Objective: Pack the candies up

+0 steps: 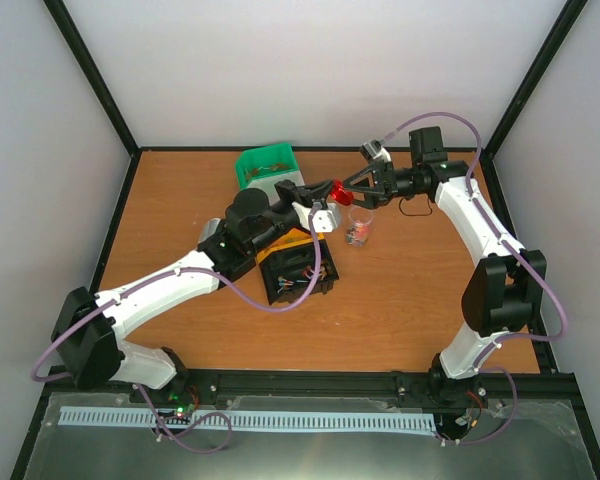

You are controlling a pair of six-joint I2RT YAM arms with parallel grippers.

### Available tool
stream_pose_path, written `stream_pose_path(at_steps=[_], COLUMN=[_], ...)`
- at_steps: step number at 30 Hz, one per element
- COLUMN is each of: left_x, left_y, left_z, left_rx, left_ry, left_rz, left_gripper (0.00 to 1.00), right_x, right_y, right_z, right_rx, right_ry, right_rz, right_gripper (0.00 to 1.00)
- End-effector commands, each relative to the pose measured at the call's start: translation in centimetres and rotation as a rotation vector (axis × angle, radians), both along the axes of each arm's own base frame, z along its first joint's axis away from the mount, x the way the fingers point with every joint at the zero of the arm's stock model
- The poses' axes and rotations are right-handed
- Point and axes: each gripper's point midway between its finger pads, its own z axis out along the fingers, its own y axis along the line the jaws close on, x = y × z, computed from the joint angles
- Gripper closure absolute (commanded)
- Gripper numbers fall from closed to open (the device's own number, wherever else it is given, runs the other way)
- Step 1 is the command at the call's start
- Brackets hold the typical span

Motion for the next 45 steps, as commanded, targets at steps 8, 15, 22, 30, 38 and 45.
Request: stream_pose_path(at_steps=[8, 15, 22, 30, 38, 45], left_x=[-0.4, -0.2, 0.0, -0.2, -0.2, -0.8], left_y=[-0.5, -0.9, -0.9, -0.7, 0.1, 2.2], left_z=[0.8, 1.8, 1.1, 0.7, -0.3, -1.0], left_rx=[-0.017, -0.031, -0.018, -0.005, 0.031, 0.085], left_ry=[-0.046, -0.066, -0.062, -0.057, -0.014, 0.045], left_rz=[-0.011, -0.018, -0.014, -0.012, 0.015, 0.054], left_gripper=[0.99, 0.99, 0.99, 0.99, 0.84, 0.45], right_x=[-1.8, -2.1, -2.2, -1.9, -1.6, -0.5], right_y=[0.1, 0.6, 0.6, 0.6, 0.4, -0.5], right_z=[3.3, 3.0, 3.1, 3.0, 2.9, 2.4], right_rx=[0.115, 0.112, 0.115, 0.115, 0.122, 0.099], right_ry=[-0.029, -0.013, -0.020, -0.025, -0.069, -0.098], right_rz=[0.108, 0.123, 0.123, 0.123, 0.113, 0.056], right_gripper=[0.22, 0.11, 0.22, 0.27, 0.34, 0.34])
